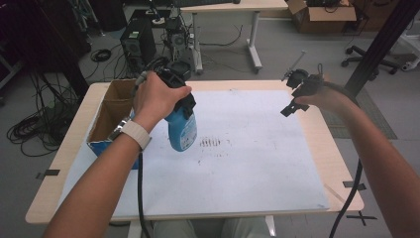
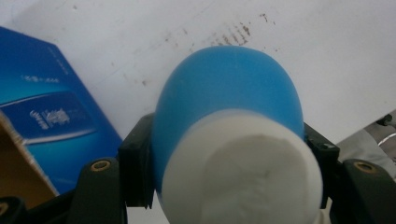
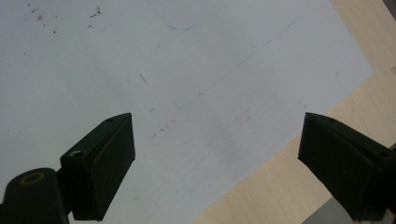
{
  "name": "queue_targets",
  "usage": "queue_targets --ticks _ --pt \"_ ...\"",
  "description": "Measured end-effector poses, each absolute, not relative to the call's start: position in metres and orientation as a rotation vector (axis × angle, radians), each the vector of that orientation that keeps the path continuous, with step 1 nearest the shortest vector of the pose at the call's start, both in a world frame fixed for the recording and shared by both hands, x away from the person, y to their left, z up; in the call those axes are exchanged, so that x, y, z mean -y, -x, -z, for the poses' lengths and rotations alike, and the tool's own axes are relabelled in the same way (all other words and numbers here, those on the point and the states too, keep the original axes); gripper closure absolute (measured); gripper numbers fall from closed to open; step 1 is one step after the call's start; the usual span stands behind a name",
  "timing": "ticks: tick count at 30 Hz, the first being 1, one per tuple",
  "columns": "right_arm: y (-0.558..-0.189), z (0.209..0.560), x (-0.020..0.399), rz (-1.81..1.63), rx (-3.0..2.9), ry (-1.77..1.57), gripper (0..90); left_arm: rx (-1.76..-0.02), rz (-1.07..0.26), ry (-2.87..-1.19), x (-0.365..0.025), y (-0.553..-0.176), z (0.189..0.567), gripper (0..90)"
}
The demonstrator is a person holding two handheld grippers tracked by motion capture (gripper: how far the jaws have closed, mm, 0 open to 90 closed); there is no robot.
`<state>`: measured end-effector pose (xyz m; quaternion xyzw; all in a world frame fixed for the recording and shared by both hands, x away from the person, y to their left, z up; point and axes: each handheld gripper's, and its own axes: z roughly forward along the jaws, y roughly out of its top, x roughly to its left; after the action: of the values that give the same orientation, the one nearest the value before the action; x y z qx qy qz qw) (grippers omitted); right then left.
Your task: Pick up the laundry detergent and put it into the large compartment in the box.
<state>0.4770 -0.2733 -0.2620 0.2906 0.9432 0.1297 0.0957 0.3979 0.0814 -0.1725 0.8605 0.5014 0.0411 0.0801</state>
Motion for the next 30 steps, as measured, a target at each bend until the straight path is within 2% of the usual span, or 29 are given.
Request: queue_targets --ticks 16,30 --pt "-0.474 0.259 0.268 -0.379 -2.799 -0.844 10.9 -1.639 -0.163 -2.453 -0.128 -0.396 0.094 37.1" --pt "-0.475 0.263 0.268 -0.373 -2.803 -0.852 10.8 -1.841 -0.247 -2.287 -0.19 -0.396 0.07 37.1"
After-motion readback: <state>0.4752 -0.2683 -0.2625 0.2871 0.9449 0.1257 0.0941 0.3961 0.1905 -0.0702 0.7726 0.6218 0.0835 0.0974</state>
